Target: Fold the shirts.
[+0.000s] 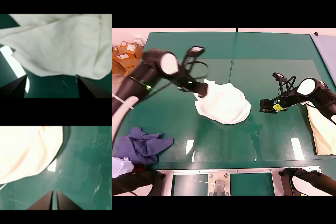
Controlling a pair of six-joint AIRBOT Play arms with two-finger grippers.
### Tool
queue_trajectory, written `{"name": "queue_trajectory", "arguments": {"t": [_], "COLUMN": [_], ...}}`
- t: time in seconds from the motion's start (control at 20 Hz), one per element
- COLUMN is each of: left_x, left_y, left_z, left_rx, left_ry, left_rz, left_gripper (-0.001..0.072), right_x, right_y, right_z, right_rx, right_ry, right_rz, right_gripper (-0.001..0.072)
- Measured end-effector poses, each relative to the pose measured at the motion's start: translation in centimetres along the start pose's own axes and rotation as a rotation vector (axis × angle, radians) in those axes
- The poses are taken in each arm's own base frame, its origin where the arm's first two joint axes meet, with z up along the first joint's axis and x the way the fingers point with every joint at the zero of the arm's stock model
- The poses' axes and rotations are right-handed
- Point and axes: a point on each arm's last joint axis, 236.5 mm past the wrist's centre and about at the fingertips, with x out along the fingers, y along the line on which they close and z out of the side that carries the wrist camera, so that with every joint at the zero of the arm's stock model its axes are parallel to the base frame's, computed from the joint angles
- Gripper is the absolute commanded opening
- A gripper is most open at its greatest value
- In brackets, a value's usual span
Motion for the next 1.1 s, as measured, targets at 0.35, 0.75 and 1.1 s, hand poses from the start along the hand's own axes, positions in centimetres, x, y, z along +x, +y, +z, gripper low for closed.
{"name": "queue_trajectory", "arguments": {"t": [0.35,0.75,1.1], "left_x": [5.9,13.7,14.6], "left_y": [6.3,4.9,5.2], "left_z": [-4.6,-2.1,0.0], "left_rx": [-0.269,-0.450,-0.505], "left_ry": [0.073,-0.041,-0.126], "left_rz": [-0.044,-0.244,-0.273], "left_gripper": [0.0720,0.0720,0.0428], "right_x": [1.3,7.1,11.4], "right_y": [-1.6,0.2,1.5], "right_z": [4.2,9.0,10.1], "right_rx": [0.096,0.120,0.137], "right_ry": [-0.061,-0.006,0.058], "right_rz": [0.046,0.267,0.343], "right_gripper": [0.0374,0.0372,0.0165]}}
